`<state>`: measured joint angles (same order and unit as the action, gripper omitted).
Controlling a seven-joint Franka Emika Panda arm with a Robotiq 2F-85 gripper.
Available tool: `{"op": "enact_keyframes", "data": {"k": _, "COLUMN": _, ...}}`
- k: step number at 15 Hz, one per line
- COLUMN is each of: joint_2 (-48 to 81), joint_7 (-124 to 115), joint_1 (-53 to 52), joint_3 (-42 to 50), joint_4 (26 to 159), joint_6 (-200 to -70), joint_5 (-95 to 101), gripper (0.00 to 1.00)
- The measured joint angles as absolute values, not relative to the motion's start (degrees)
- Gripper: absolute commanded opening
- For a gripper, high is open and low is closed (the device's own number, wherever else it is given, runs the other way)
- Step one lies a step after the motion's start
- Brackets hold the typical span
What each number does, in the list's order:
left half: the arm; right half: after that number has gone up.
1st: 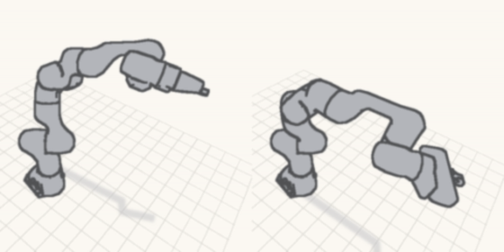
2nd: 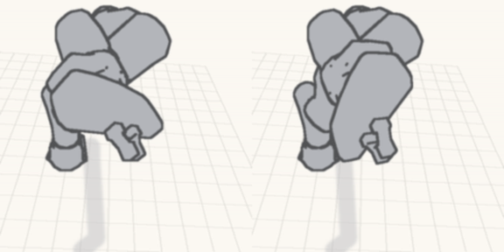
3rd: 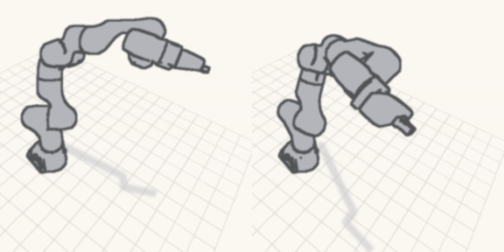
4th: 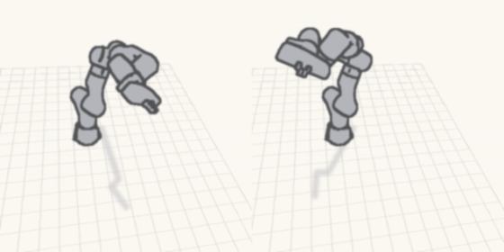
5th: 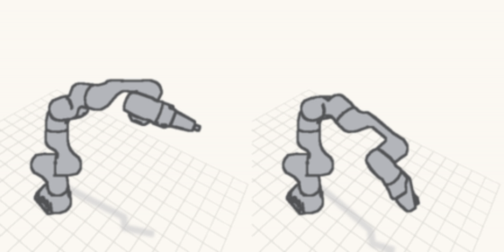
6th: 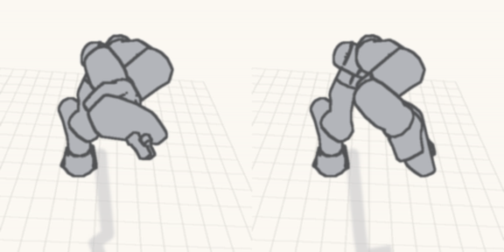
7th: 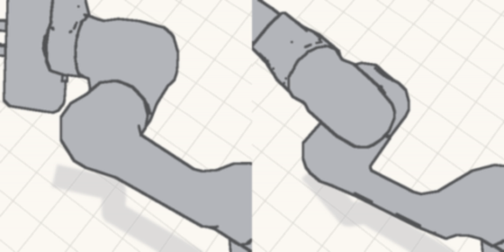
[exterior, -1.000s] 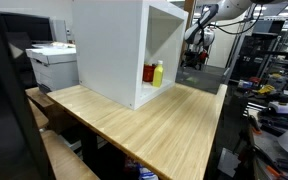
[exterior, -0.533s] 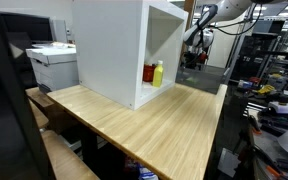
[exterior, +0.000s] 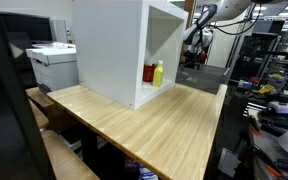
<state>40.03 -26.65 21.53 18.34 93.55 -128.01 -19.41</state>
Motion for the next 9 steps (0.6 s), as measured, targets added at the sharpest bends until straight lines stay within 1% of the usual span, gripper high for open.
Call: {"op": "enact_keyframes", "data": {"k": 9, "joint_2": 40.2, "joint_7": -26.6, "joint_1": 22.23, "joint_3": 18.94, "joint_4": 93.09, "joint_6": -128.14, "joint_5": -18.92, "gripper": 1.0}}
